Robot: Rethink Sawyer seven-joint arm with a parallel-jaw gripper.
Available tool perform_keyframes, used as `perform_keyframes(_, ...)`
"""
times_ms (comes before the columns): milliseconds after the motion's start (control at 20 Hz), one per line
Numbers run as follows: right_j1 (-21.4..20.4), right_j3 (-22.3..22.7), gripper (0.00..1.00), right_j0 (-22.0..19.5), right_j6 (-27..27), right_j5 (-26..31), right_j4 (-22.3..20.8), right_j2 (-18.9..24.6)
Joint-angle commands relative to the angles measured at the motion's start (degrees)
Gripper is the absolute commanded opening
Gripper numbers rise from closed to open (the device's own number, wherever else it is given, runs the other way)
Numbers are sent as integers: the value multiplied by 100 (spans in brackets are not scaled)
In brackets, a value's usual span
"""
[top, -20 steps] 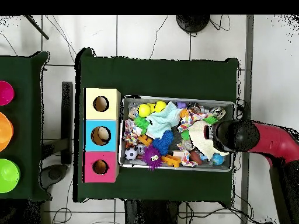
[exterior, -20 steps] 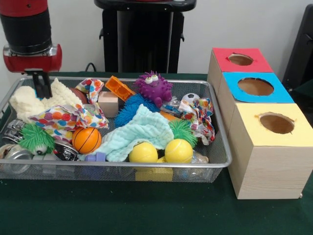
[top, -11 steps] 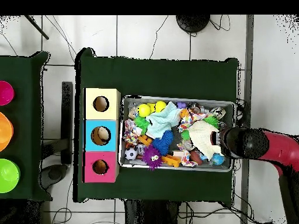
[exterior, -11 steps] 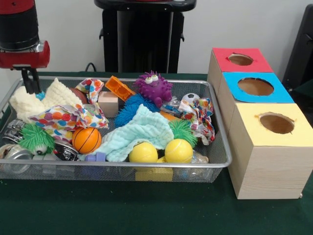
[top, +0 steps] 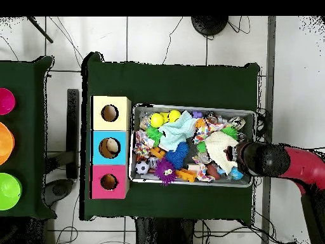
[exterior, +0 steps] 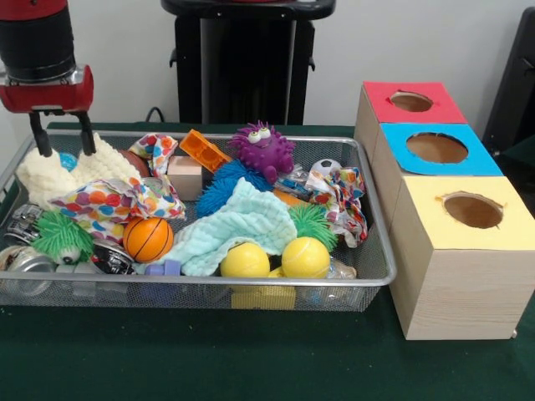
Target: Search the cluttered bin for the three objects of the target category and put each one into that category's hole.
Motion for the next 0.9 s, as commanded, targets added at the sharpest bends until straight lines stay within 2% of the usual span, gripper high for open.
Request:
perform_keyframes(50, 123, 350, 100, 112, -1026, -382, -498, 298)
perform_keyframes(500, 596, 484, 100, 46, -810, -918, -972, -2)
perform_keyframes(750, 928, 548, 100, -148, -819, -1140, -1260, -133)
perform_keyframes(900, 940, 726, 100, -248, -773, -1267, -1359, -181)
